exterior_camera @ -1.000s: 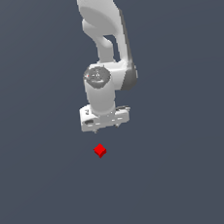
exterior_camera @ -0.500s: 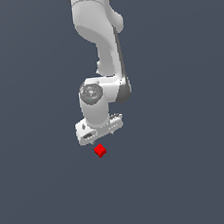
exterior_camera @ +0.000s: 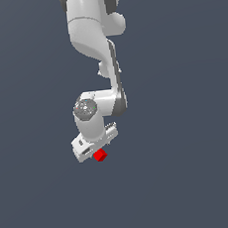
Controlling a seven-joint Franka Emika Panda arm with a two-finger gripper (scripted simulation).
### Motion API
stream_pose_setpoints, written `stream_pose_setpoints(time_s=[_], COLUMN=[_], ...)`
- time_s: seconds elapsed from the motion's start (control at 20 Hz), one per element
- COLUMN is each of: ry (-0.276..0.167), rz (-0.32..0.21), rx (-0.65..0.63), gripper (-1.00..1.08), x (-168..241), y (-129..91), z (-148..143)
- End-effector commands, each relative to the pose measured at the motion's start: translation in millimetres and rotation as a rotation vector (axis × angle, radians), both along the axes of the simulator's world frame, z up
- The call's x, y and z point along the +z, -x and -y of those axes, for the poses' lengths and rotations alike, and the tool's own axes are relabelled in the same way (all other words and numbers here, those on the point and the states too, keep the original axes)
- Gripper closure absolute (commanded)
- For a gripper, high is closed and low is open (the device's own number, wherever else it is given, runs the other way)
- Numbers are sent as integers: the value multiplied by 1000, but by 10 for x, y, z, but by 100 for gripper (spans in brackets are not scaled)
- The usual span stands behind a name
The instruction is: Pick up the red cube and move it to a goal position.
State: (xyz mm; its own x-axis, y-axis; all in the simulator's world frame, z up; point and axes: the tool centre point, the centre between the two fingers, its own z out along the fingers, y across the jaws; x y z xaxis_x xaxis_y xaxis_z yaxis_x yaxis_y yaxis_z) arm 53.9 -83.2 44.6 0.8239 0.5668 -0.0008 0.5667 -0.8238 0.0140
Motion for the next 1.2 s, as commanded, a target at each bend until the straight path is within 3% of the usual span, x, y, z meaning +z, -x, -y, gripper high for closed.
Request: stream_pose_setpoints(time_s=[0.0,0.7,0.75,1.15], ry=[-9,-12,-12,-12], rz=[-11,-8,-8,-8], rx=[54,117,117,117], gripper=[-92,-92,108,108], x=[-144,-246,-246,-246], y=[-22,-116,-116,-116], z=[-90,-74,-74,-74])
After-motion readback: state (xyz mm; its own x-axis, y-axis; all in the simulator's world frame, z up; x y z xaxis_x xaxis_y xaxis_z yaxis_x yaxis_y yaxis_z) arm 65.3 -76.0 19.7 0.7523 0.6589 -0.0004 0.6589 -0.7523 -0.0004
